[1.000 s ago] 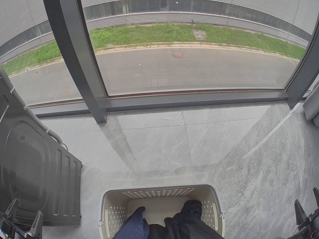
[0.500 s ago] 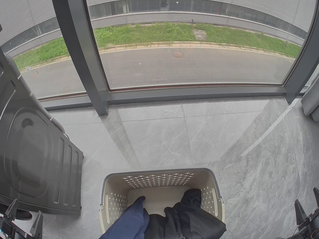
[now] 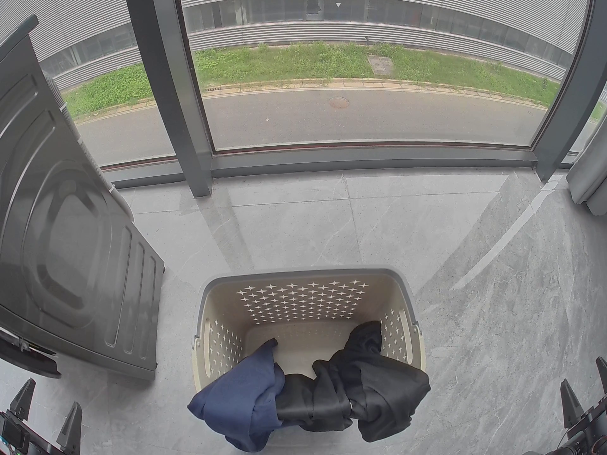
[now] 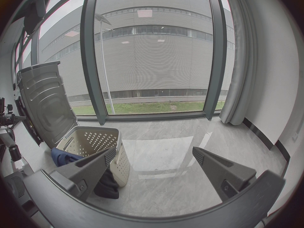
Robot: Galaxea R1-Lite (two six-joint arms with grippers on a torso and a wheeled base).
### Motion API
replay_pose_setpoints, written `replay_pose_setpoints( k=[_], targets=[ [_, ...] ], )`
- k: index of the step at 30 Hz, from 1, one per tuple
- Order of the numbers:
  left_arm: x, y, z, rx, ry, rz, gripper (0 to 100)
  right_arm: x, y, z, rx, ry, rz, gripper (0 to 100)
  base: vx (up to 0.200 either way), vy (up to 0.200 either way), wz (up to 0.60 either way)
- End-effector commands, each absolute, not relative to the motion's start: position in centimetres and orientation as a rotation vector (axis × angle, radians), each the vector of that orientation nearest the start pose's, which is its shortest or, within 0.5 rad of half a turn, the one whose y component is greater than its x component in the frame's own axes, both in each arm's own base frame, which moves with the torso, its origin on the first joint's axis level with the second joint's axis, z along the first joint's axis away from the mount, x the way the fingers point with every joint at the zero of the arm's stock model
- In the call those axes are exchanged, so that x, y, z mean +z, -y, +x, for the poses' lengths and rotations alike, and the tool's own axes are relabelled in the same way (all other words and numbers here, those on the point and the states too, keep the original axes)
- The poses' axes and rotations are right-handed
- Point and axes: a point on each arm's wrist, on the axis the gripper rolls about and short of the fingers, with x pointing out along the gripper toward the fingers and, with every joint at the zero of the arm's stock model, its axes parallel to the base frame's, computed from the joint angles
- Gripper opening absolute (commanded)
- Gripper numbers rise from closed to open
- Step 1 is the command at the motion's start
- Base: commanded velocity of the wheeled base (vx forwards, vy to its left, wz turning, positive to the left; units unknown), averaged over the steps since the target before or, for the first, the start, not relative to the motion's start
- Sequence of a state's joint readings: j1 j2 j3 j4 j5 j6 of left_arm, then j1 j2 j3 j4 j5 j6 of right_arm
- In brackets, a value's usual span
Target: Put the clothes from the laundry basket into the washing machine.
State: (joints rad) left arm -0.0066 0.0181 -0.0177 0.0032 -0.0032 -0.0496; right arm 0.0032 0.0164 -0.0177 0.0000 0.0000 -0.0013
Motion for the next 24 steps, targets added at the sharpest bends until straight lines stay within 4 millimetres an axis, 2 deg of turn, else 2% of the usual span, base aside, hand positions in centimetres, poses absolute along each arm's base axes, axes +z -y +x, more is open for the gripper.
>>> replay_pose_setpoints(
  k=[1,9,19,24],
  targets=[
    [7.56,-0.01,-2.29,-0.009,-0.002,-0.049,100,7.55,0.01,-2.28,0.003,0.0,-0.002,100,-0.2,0.0,0.0],
    [7.56,-0.01,-2.29,-0.009,-0.002,-0.046,100,7.55,0.01,-2.28,0.003,0.0,-0.002,100,-0.2,0.0,0.0],
    [7.56,-0.01,-2.29,-0.009,-0.002,-0.046,100,7.55,0.01,-2.28,0.003,0.0,-0.002,100,0.0,0.0,0.0],
    [7.56,-0.01,-2.29,-0.009,-0.002,-0.046,100,7.55,0.01,-2.28,0.003,0.0,-0.002,100,0.0,0.2,0.0]
  ],
)
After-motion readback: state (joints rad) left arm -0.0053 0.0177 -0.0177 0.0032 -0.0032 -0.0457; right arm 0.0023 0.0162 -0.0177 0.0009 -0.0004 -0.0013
